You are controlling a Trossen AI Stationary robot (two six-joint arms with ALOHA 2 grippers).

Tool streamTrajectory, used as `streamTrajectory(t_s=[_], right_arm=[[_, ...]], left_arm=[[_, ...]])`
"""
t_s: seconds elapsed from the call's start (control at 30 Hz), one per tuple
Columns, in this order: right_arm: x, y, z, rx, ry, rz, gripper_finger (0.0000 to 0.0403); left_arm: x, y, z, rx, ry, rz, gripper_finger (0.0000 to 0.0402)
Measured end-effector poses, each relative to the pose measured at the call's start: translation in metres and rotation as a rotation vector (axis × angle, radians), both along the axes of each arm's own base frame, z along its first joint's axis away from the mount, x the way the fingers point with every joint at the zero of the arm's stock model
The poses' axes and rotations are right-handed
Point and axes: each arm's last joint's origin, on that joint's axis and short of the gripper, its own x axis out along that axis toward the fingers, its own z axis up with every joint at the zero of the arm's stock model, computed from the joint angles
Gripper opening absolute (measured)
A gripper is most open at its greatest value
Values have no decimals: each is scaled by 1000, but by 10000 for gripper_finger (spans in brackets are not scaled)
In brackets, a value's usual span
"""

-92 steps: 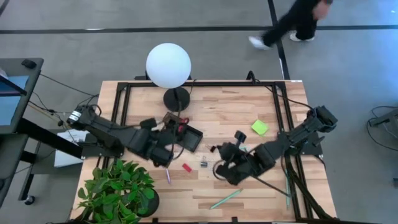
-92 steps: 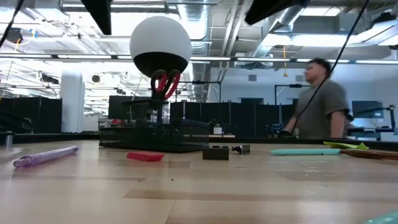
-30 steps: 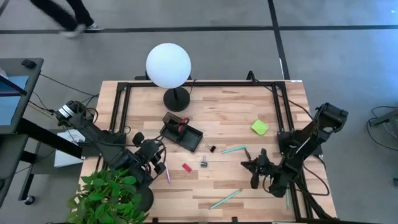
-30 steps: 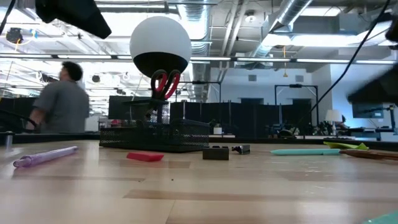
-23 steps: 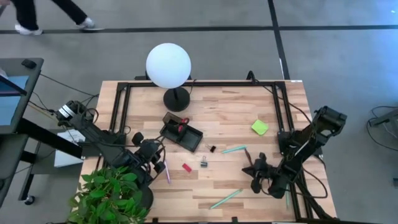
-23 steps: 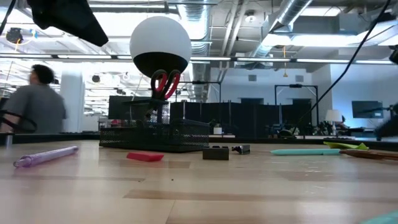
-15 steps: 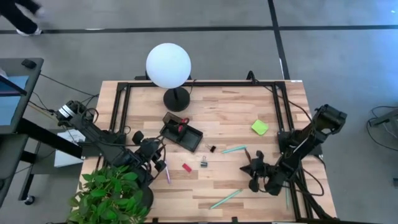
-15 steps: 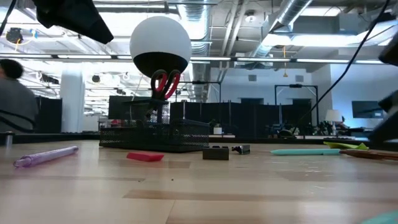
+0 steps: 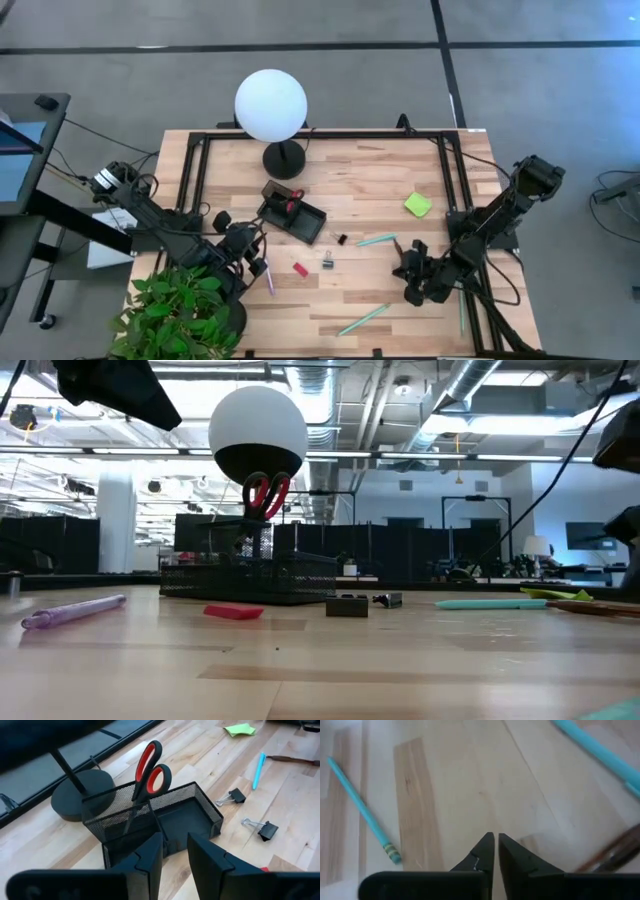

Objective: Pick and place office supplies into organizer
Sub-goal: Put the brown pen into the black desk organizer

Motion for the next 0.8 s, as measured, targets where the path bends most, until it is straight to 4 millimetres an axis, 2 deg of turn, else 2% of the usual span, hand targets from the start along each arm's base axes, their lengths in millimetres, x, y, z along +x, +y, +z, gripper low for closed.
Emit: streamTrajectory(t_s=[0.23,0.4,0.53,0.67,0.8], right_arm=[[10,-17,13,50,40,38,79],[14,-26,22,236,124,58,111],[6,-35,26,317,256,95,109],[-1,-47,39,462,401,-35,96],[-1,-55,49,522,396,-146,86]], left_arm=[[2,2,1,52,-18,5,86],[3,4,1,54,-19,15,86],[3,4,1,57,-15,12,86],[3,4,1,78,5,-4,86],[4,7,1,82,6,5,86]])
